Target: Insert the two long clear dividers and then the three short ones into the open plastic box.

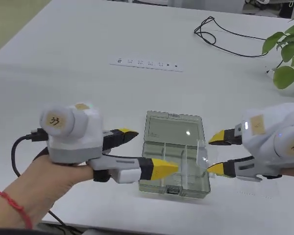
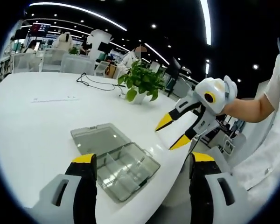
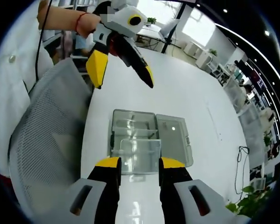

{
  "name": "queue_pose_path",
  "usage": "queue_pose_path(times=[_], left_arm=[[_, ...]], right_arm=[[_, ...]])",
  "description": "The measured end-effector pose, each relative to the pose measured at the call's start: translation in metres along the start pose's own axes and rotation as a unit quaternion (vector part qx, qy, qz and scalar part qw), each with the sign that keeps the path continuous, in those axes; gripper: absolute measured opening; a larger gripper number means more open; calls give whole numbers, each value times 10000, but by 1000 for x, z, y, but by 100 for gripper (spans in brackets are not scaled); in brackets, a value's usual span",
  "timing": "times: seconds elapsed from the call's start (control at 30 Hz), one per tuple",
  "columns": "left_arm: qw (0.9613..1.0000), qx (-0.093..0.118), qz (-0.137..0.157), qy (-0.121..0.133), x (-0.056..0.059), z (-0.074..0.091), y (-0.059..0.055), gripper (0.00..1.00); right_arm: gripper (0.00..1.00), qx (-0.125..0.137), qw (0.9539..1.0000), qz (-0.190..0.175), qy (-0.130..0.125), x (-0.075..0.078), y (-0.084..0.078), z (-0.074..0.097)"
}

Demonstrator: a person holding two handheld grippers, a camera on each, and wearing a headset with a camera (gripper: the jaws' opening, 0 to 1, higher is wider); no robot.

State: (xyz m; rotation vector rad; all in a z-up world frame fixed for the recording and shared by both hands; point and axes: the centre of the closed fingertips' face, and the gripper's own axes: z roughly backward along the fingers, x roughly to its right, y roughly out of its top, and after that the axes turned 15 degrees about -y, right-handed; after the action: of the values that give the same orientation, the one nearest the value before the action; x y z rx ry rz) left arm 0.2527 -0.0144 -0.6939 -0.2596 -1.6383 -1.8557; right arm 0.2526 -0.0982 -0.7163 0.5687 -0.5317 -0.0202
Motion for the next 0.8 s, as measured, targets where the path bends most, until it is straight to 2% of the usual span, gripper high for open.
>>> queue_pose_path(times=[0.03,0.1,0.17,0.33,0.43,0.53,0.57,0.67,0.8], left_arm=[[9998,14,207,-50,1,-2,-1,80],[9996,115,241,-118,1,-5,2,76],[9988,145,443,-149,3,-8,2,71],[9952,296,819,-443,13,-21,5,63],[9921,397,1060,-542,18,-29,7,58],[9887,396,1293,-640,22,-34,4,50],[9855,385,1500,-694,26,-37,2,45],[9843,452,1524,-768,30,-40,3,34],[9822,453,1634,-807,33,-45,-1,31]], right_arm=[[33,21,10000,55,-1,-1,3,1],[33,35,9999,139,-6,-3,6,2],[33,48,9997,241,-30,-4,10,4],[33,81,9991,395,-89,-6,21,6],[33,103,9988,465,-105,-8,27,7],[33,94,9984,530,-148,-8,31,9],[33,95,9983,546,-162,-8,33,10],[33,98,9980,605,-180,-9,36,11],[33,97,9977,638,-195,-10,40,12]])
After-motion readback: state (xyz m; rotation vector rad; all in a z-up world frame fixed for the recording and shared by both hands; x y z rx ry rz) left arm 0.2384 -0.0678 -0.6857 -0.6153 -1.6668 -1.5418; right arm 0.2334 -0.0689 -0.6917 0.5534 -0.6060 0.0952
